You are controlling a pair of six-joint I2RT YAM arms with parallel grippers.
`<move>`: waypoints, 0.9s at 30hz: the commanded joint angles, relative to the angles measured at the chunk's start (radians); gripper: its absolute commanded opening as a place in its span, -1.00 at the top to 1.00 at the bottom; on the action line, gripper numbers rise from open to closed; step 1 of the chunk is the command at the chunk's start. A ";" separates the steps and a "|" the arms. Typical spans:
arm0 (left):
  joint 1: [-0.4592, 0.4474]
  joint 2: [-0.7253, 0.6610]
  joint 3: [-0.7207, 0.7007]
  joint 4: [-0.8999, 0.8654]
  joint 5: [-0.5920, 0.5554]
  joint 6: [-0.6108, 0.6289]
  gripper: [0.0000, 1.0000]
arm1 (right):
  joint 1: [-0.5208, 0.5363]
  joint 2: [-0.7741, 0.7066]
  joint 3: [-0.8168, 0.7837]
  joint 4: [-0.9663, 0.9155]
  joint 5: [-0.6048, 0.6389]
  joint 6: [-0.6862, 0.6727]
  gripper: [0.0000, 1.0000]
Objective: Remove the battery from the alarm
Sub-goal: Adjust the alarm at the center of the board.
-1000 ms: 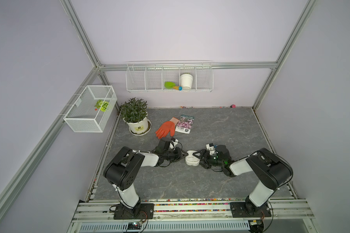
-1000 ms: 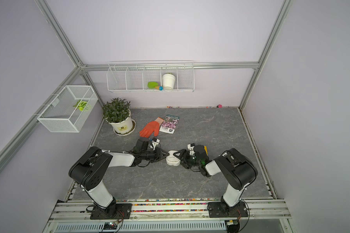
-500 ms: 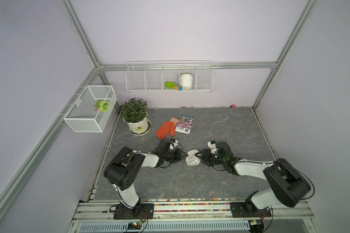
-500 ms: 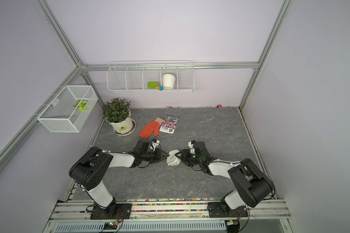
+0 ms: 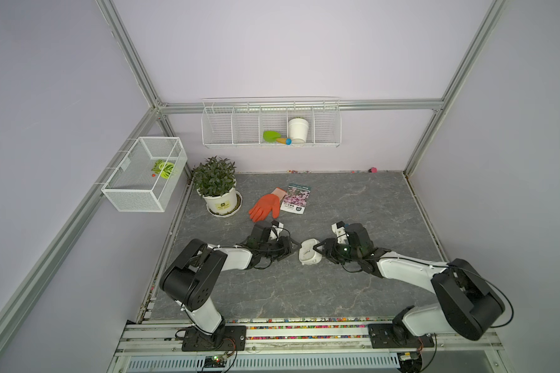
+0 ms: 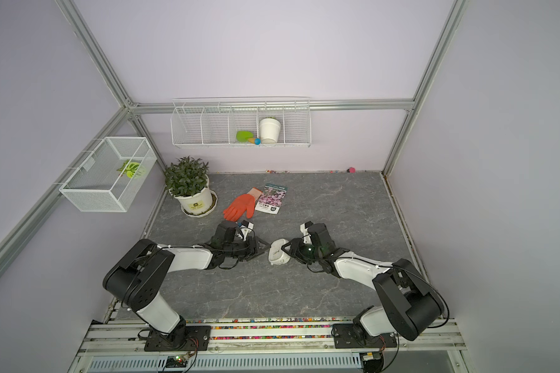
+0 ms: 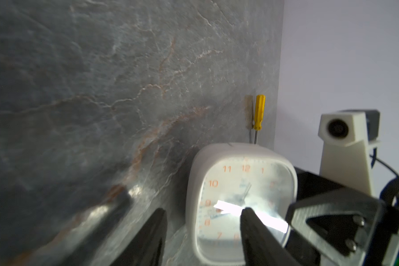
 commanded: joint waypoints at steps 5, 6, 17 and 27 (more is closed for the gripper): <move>0.076 -0.312 0.055 -0.310 -0.085 0.075 -0.98 | 0.040 -0.177 0.022 -0.173 0.198 -0.436 0.19; 0.075 -0.339 0.096 -0.399 -0.094 0.077 -1.00 | 0.061 -0.209 0.023 -0.172 0.228 -0.516 0.19; 0.072 -0.393 0.255 -0.616 0.107 -0.192 -0.96 | 0.394 -0.412 0.009 -0.092 0.791 -1.175 0.19; 0.000 -0.306 0.304 -0.507 0.152 -0.327 -0.91 | 0.539 -0.337 0.045 -0.064 0.940 -1.410 0.19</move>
